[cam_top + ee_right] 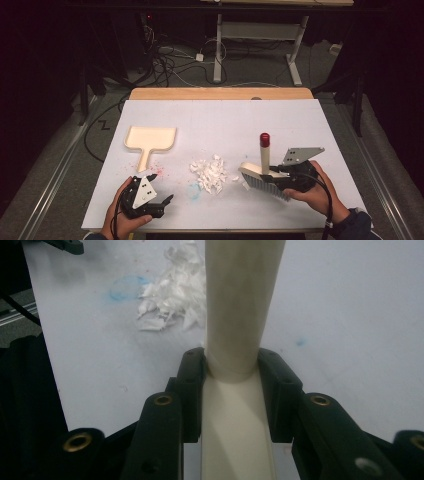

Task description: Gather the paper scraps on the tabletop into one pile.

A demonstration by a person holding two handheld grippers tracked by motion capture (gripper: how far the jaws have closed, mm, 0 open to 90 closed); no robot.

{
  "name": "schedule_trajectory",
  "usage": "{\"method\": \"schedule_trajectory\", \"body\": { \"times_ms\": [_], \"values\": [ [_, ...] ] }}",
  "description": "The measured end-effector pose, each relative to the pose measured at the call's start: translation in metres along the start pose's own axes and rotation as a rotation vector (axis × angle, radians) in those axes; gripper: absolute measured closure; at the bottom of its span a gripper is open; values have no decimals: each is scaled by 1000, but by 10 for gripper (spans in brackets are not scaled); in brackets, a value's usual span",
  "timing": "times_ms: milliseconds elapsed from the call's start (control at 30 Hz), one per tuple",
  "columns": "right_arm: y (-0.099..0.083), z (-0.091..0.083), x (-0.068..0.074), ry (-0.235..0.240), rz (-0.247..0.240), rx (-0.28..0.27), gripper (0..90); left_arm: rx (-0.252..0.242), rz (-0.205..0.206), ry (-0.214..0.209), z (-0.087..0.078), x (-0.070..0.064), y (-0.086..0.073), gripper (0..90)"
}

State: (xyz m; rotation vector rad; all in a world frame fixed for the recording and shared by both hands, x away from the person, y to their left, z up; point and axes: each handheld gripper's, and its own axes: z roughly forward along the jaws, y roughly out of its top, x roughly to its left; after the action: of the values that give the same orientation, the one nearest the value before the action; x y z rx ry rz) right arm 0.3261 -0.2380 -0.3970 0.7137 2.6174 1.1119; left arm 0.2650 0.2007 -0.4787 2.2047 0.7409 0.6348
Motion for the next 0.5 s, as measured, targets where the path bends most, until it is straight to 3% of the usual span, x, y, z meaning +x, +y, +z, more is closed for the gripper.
{"method": "schedule_trajectory", "body": {
  "times_ms": [233,433,500],
  "values": [
    [-4,-8,-2,-18,21,-20,680,10,12,-5,3,-1,2,175],
    [23,23,23,22,-39,-39,680,8,17,-8,5,-1,4,175],
    [34,36,32,6,-71,-35,680,7,18,-8,5,-1,4,175]
  ]
}}
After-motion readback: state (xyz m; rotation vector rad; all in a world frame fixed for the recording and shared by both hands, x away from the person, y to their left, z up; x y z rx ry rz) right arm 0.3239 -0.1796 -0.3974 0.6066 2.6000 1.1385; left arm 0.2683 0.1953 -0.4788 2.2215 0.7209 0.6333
